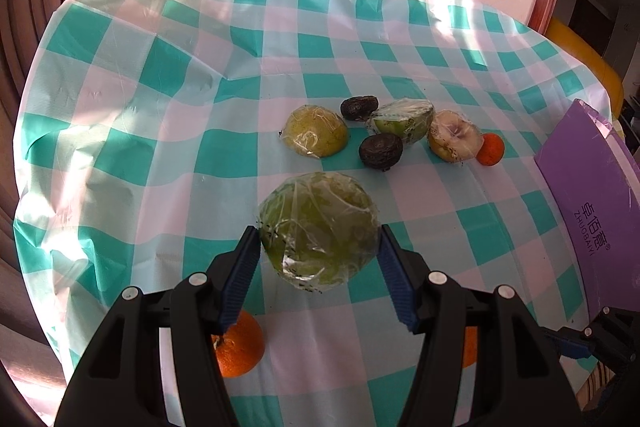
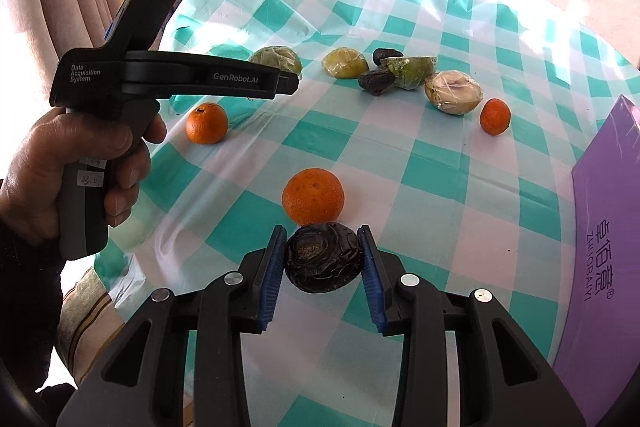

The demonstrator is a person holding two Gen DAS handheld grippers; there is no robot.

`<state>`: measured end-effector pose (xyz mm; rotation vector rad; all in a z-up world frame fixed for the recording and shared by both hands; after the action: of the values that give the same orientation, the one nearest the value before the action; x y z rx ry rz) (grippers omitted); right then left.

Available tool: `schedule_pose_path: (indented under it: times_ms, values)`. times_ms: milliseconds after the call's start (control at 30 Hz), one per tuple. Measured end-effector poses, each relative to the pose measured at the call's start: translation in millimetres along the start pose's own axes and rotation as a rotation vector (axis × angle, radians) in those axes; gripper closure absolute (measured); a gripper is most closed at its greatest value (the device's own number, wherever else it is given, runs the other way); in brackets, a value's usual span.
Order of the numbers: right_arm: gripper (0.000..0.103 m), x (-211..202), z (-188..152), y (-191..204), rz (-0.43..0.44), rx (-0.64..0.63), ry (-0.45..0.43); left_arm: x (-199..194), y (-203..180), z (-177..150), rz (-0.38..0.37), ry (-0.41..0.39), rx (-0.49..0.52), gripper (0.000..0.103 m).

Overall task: Organize fruits
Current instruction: 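Carry the green ball and dark plum into the purple-rimmed white box with both tools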

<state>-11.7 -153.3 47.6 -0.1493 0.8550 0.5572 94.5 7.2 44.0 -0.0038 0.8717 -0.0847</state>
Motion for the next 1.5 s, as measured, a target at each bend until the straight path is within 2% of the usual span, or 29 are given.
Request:
schedule_pose_path:
  times_ms: [400,933,1100,1200,1367,1500]
  values:
    - [0.067,-78.2,19.9,-58.0,-0.057,0.083,-0.177,-31.9,-54.6,25.0,-0.047,-0.086,0.094,0.044]
    - [0.067,-153.7,11.6,-178.6,-0.299,0.240,-0.302,-39.2,-179.6,57.5,-0.200,-0.148,0.311,0.044]
    - [0.067,-158.7,5.0,-210.2,-0.345,0.284,-0.304,-39.3,-223.4,64.9,-0.261,-0.163,0.379,0.044]
    - [0.067,-158.5,-0.1,-226.1,-0.366,0.298,-0.282,-40.0,-249.3,69.2,-0.290,-0.175,0.416,0.044]
    - [0.067,-156.4,-9.9,-245.9,-0.347,0.332,-0.242,-36.4,-291.5,72.8,-0.331,-0.183,0.489,0.044]
    - [0.067,-158.1,-15.6,-256.7,-0.402,0.323,-0.201,-29.0,-323.8,72.2,-0.355,-0.173,0.556,0.044]
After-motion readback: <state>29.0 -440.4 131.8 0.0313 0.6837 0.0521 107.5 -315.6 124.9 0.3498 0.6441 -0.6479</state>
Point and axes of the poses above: each gripper's, at about its wrist camera, not at the fingertips, and x roughly the way its jaws point, y to its left, z to its top, the point moved 2 cm from there along x, roughly the way its jaws point, and after that the axes turned 3 degrees about z, right-handed, at the moved point
